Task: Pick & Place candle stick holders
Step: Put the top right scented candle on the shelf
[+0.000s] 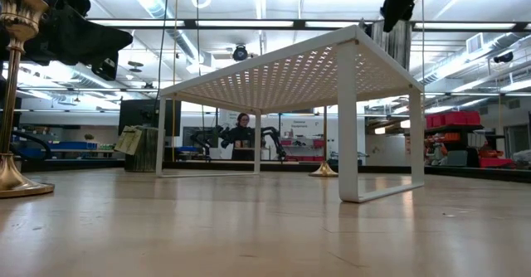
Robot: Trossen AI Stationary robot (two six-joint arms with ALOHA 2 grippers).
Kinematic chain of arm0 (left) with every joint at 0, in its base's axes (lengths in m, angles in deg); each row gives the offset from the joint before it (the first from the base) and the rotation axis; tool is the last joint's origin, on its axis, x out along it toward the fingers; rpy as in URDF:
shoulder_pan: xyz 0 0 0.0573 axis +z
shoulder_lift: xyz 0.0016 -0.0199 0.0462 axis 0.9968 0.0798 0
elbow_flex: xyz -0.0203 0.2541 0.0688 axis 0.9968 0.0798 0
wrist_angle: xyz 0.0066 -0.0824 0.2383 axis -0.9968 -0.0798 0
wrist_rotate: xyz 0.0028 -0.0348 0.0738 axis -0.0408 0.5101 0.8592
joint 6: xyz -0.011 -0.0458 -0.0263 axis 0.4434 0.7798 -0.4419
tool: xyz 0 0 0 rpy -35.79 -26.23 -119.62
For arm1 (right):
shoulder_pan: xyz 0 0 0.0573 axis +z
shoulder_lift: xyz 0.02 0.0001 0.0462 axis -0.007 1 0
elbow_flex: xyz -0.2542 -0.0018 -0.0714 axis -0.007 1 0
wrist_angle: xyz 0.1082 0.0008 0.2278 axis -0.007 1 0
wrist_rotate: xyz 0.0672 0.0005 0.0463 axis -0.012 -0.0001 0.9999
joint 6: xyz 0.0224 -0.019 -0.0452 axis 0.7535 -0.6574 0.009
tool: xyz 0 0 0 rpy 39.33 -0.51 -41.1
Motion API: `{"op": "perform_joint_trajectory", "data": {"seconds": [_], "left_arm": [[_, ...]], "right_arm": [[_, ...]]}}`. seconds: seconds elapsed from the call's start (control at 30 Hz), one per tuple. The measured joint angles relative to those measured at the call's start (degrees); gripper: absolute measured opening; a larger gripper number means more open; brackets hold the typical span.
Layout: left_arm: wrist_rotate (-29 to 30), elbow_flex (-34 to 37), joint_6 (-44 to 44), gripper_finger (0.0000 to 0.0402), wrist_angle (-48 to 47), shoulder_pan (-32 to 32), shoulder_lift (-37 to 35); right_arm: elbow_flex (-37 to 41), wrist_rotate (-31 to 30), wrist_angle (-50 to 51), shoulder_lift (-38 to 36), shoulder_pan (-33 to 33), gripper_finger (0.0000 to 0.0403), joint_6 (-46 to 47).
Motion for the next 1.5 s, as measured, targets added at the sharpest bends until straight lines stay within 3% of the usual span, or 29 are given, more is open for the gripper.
{"op": "perform_joint_trajectory", "data": {"seconds": [0.23, 0.8, 1.23, 1.5], "left_arm": [[0.00, 0.02, -0.01, 0.0025, -0.01, 0.01, -0.02], [0.00, 0.01, 0.01, 0.0025, -0.01, -0.02, -0.02], [0.00, 0.01, 0.00, 0.0025, 0.02, 0.01, -0.02], [0.00, 0.02, 0.00, 0.0025, 0.01, -0.01, -0.02]], "right_arm": [[-2.65, 1.25, 0.42, 2.90, 3.63, 0.0365, 0.65], [-20.49, 2.10, 1.69, 18.45, 13.84, 0.0364, -6.71], [-21.33, 2.28, -2.98, 22.31, 23.53, 0.0364, -10.74], [-21.33, 2.54, -3.27, 22.31, 25.78, 0.0364, -11.03]]}}
